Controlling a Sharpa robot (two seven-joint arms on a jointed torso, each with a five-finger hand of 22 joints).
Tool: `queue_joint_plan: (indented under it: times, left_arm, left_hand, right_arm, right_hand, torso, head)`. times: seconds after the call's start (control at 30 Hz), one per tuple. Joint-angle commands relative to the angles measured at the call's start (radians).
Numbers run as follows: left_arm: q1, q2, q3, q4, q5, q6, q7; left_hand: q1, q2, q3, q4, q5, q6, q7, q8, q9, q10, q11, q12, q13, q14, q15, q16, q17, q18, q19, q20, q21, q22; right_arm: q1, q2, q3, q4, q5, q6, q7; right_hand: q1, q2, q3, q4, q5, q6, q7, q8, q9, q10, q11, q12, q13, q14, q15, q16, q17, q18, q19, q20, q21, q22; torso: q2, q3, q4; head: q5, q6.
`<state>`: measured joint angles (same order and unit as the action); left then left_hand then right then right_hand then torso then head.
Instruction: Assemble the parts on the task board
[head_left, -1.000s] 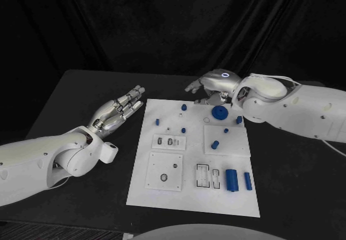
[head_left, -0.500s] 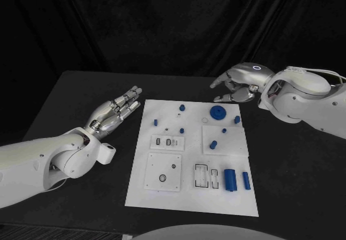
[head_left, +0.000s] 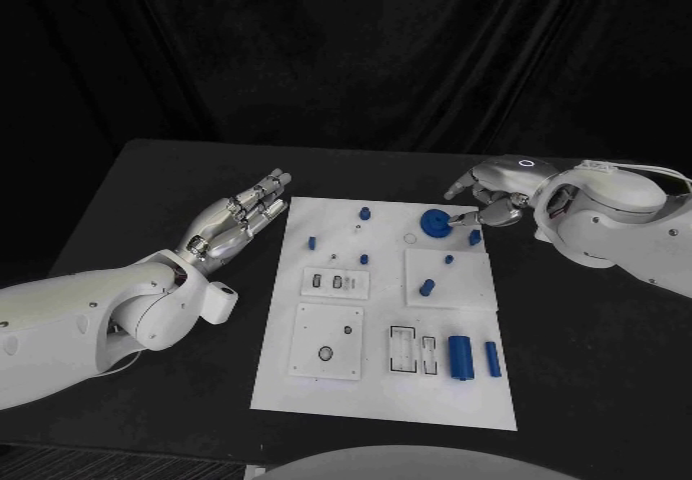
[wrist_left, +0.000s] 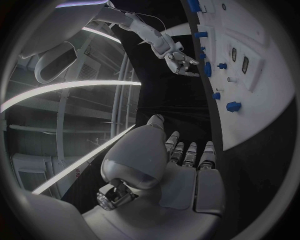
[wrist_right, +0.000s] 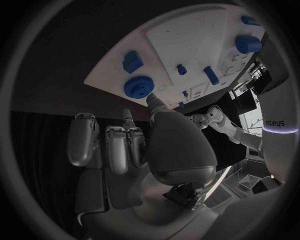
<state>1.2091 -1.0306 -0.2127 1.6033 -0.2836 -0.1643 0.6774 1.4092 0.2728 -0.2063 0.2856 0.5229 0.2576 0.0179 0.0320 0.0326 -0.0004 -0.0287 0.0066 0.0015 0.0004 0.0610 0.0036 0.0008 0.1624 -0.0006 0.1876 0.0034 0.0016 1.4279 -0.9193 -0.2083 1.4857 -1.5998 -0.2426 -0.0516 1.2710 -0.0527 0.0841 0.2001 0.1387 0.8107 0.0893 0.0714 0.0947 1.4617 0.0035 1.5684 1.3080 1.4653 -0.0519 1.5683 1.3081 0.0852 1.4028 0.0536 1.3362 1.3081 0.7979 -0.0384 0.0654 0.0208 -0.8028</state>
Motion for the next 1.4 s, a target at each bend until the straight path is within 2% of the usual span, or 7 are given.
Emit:
queue_joint_plan:
  times: [0.03, 0.13, 0.2, 0.6, 0.73, 1.13, 1.4]
  left_arm:
    - [0.002, 0.003, 0.001, 0.0, 0.006, 0.016, 0.217]
    - [0.002, 0.003, 0.001, -0.001, 0.006, 0.018, 0.215]
    - [0.002, 0.003, 0.001, -0.001, 0.006, 0.019, 0.214]
    - [0.002, 0.004, 0.001, -0.003, 0.006, 0.025, 0.209]
    - [0.002, 0.004, 0.001, -0.004, 0.006, 0.027, 0.207]
    - [0.002, 0.009, 0.001, -0.01, 0.006, 0.033, 0.205]
    - [0.002, 0.01, 0.001, -0.014, 0.006, 0.036, 0.203]
  left_hand:
    - [0.012, 0.002, 0.006, -0.001, 0.006, 0.004, 0.003, 0.003, 0.001, 0.0, 0.006, -0.007, -0.001, 0.0, 0.01, -0.004, -0.001, 0.016, 0.001, 0.004, -0.003, -0.002]
    - [0.012, 0.002, 0.006, -0.001, 0.006, 0.004, 0.003, 0.003, 0.001, 0.0, 0.006, -0.007, -0.001, 0.0, 0.01, -0.004, -0.001, 0.016, 0.001, 0.004, -0.003, -0.002]
    - [0.012, 0.002, 0.007, -0.001, 0.006, 0.004, 0.003, 0.003, 0.001, 0.0, 0.007, -0.007, -0.001, 0.0, 0.01, -0.004, -0.001, 0.016, 0.001, 0.005, -0.003, -0.002]
    - [0.013, 0.002, 0.009, -0.002, 0.006, 0.003, 0.004, 0.003, 0.001, 0.0, 0.007, -0.007, -0.001, 0.0, 0.013, -0.004, -0.001, 0.016, 0.001, 0.006, -0.003, -0.002]
    - [0.014, 0.002, 0.009, -0.002, 0.006, 0.003, 0.004, 0.003, 0.001, 0.0, 0.008, -0.007, -0.001, 0.0, 0.014, -0.004, -0.001, 0.016, 0.001, 0.006, -0.003, -0.002]
    - [0.015, 0.003, 0.011, -0.003, 0.006, 0.002, 0.005, 0.003, 0.001, 0.0, 0.009, -0.007, -0.001, 0.0, 0.017, -0.004, -0.001, 0.016, 0.001, 0.008, -0.003, -0.002]
    - [0.016, 0.003, 0.012, -0.004, 0.006, 0.002, 0.005, 0.002, 0.001, 0.0, 0.01, -0.007, -0.001, 0.0, 0.018, -0.004, -0.001, 0.016, 0.001, 0.008, -0.003, -0.002]
  right_arm:
    - [-0.006, 0.002, 0.001, -0.004, -0.03, 0.009, -0.035]
    - [-0.01, 0.004, 0.001, -0.007, -0.034, 0.0, -0.031]
    - [-0.013, 0.005, 0.001, -0.008, -0.037, -0.007, -0.028]
    - [-0.025, 0.014, 0.001, -0.011, -0.041, -0.071, 0.001]
    - [-0.027, 0.016, 0.001, -0.011, -0.041, -0.084, 0.006]
    - [-0.041, 0.036, 0.001, -0.032, -0.041, -0.076, 0.005]
    - [-0.054, 0.054, 0.001, -0.05, -0.041, -0.06, 0.007]
  right_hand:
    - [0.001, -0.001, 0.005, -0.006, 0.004, -0.007, -0.002, -0.003, 0.002, 0.109, -0.005, 0.002, 0.263, 0.106, -0.007, 0.003, 0.263, -0.02, 0.009, 0.0, 0.008, 0.069]
    - [0.005, -0.001, 0.007, -0.01, 0.006, -0.004, -0.002, -0.002, 0.003, 0.109, -0.005, 0.002, 0.263, 0.106, -0.008, 0.003, 0.263, -0.02, 0.011, -0.001, 0.011, 0.072]
    - [0.01, -0.001, 0.009, -0.014, 0.009, 0.001, -0.002, 0.001, 0.005, 0.109, -0.005, 0.002, 0.263, 0.106, -0.008, 0.003, 0.263, -0.019, 0.009, -0.001, 0.008, 0.07]
    - [0.042, -0.003, 0.025, -0.051, 0.085, 0.031, -0.007, 0.012, 0.041, 0.109, -0.011, 0.002, 0.263, 0.106, -0.015, 0.003, 0.263, -0.021, 0.02, -0.007, 0.018, 0.086]
    - [0.044, -0.003, 0.027, -0.054, 0.094, 0.037, -0.008, 0.015, 0.05, 0.109, -0.012, 0.002, 0.263, 0.106, -0.016, 0.003, 0.263, -0.022, 0.023, -0.009, 0.021, 0.09]
    - [0.042, -0.002, 0.031, -0.062, 0.122, 0.057, -0.006, 0.03, 0.089, 0.109, -0.012, 0.002, 0.263, 0.106, -0.017, 0.003, 0.263, -0.025, 0.033, -0.011, 0.031, 0.1]
    - [0.029, -0.005, 0.027, -0.061, 0.106, 0.057, -0.003, 0.033, 0.111, 0.109, -0.01, 0.002, 0.263, 0.106, -0.016, 0.003, 0.263, -0.026, 0.037, -0.01, 0.033, 0.104]
  torso:
    - [0.001, 0.002, 0.0009]
    - [0.001, 0.0014, 0.0008]
    - [-0.001, -0.0013, 0.0008]
    - [-0.003, -0.0024, 0.0006]
    - [-0.003, -0.0023, 0.001]
    - [-0.003, -0.0017, -0.0009]
    - [-0.003, -0.0019, -0.0032]
  head:
    - [-0.003, 0.0]
    - [-0.003, 0.0]
    - [-0.002, 0.0]
    - [0.001, -0.002]
    - [0.001, -0.002]
    - [-0.003, -0.005]
    - [0.003, -0.01]
